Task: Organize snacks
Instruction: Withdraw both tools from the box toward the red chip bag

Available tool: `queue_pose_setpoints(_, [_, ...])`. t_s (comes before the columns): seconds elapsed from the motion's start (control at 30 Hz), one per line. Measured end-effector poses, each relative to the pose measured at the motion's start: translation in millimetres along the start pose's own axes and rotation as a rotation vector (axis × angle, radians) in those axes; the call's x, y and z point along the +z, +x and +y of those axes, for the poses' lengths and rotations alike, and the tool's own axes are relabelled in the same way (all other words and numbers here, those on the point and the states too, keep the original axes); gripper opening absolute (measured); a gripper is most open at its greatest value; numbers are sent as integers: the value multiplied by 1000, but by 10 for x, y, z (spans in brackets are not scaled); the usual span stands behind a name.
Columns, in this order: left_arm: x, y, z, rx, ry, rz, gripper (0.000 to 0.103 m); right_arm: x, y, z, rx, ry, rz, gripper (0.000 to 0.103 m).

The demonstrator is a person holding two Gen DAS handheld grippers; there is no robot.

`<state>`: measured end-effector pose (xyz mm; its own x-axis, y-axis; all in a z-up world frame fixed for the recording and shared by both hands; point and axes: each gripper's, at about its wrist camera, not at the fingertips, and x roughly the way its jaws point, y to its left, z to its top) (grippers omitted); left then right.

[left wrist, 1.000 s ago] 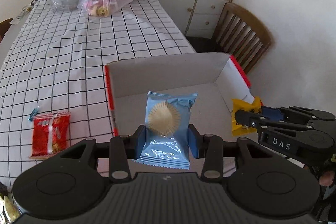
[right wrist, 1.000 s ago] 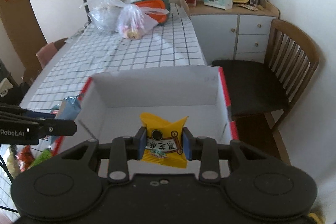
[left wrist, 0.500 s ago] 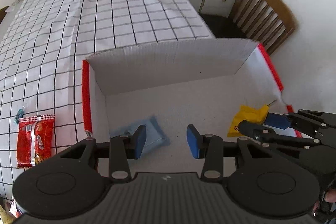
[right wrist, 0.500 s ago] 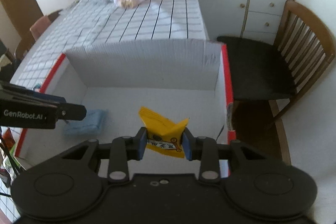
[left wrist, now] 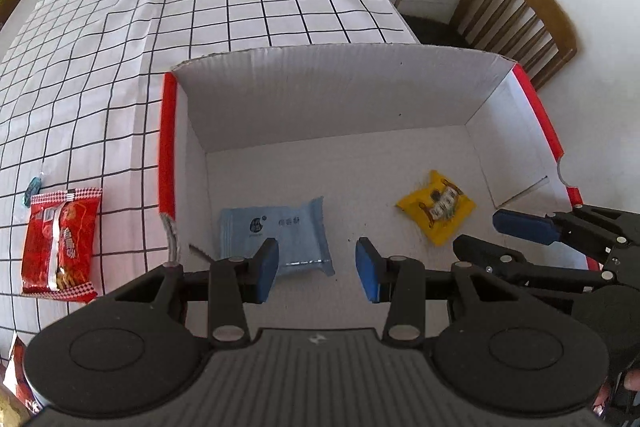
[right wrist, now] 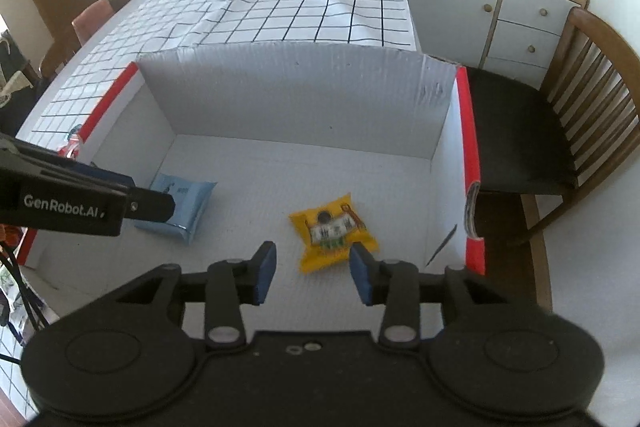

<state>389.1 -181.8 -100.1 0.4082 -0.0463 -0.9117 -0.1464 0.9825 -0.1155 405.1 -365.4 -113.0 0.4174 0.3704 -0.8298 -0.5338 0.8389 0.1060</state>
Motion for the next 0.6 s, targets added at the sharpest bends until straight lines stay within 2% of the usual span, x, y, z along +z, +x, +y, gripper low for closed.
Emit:
queue_pose_setpoints(0.2, [-99,-175,56,-15,-11,-41,42,-28,-216,48,27,14,-49,46])
queue_pose_setpoints(0.33, [-189,-353,93,-32,-17,-82,50,-40,-401,143,47,11,-90,48])
queue_pose_setpoints(0.4, [-235,-444,108,-41,-19,-102,51,-55,-491,196,55,13,-110,49])
queue_pose_setpoints(0.47, [-283,-542,125,-49,-18,-122,51,-68,-582,250,64,20,-127,52])
queue_pose_setpoints(0.53, [-341,-645,143,-56,-13,-144,53,-87,-675,309,71,26,-148,63])
queue_pose_setpoints(0.6, [-386,-741,161,-60,-9,-166,57,-107,-767,379,74,26,-170,66])
